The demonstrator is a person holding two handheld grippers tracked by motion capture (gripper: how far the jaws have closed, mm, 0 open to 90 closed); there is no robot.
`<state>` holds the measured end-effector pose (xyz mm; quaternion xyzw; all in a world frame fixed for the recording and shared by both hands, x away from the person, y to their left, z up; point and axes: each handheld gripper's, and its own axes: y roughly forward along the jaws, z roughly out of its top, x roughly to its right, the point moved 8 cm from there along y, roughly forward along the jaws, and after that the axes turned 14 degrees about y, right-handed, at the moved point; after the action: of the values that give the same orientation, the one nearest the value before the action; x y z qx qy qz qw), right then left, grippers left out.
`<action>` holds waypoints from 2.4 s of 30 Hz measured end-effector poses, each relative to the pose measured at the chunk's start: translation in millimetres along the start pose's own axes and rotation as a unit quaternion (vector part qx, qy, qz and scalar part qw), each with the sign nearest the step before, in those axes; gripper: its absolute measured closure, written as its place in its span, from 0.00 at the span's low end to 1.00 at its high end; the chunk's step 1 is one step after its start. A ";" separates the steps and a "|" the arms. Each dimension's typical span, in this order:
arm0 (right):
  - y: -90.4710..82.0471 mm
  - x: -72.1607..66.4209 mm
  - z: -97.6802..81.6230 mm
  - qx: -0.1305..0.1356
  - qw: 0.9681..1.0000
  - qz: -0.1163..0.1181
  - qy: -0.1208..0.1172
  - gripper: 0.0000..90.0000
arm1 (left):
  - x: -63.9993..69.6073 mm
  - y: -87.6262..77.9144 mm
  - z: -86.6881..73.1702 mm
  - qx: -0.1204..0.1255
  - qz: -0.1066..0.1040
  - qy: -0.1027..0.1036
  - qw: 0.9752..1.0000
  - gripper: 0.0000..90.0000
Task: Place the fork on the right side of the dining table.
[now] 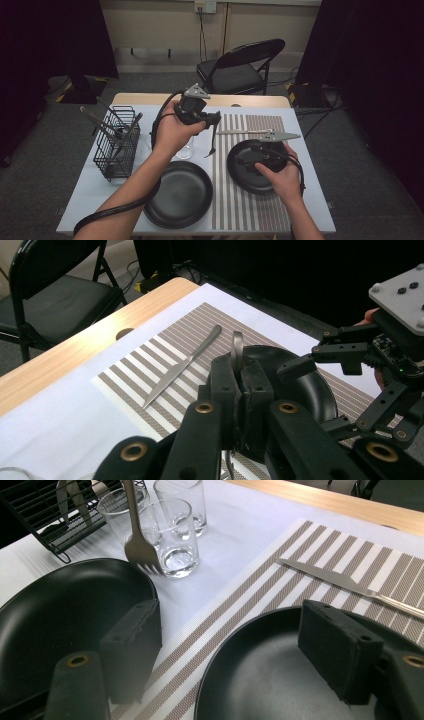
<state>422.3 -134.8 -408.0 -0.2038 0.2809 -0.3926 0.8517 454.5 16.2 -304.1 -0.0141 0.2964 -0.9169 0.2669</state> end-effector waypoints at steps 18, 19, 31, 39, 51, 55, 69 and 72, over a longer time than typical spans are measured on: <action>7.6 -17.5 14.9 0.005 1.000 0.007 -0.019 0.36 | 18.2 10.1 1.1 0.003 -0.011 0.001 1.000 0.97; 7.8 -18.7 15.4 0.005 1.000 0.007 -0.018 0.37 | 18.6 10.4 1.2 0.004 -0.011 0.001 1.000 0.97; 9.7 -33.1 25.1 0.012 0.999 0.027 -0.016 0.51 | 27.5 18.8 -4.3 0.006 -0.014 -0.004 1.000 0.97; 10.7 -40.4 29.0 0.009 0.999 0.031 -0.009 0.62 | 30.8 21.4 -6.9 0.007 -0.011 -0.006 1.000 0.97; 12.6 -52.1 36.9 0.014 0.999 0.035 -0.007 0.77 | 34.3 24.9 -6.0 0.012 -0.006 -0.009 1.000 0.97; 13.2 -52.2 37.8 0.013 1.000 0.026 -0.011 0.83 | 35.6 25.1 -5.5 0.014 -0.002 -0.012 1.000 0.97; 10.8 -49.4 41.0 0.023 0.999 0.025 -0.009 0.91 | 35.1 21.7 -2.9 0.021 -0.003 -0.022 1.000 0.95; 10.4 -48.6 40.6 0.022 0.999 0.024 -0.011 0.91 | 36.7 21.7 -1.9 0.021 -0.007 -0.018 1.000 0.91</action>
<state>428.1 -85.3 -367.6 -0.1830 0.2676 -0.3762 0.8680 433.2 -15.8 -322.5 -0.0269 0.2720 -0.9245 0.2657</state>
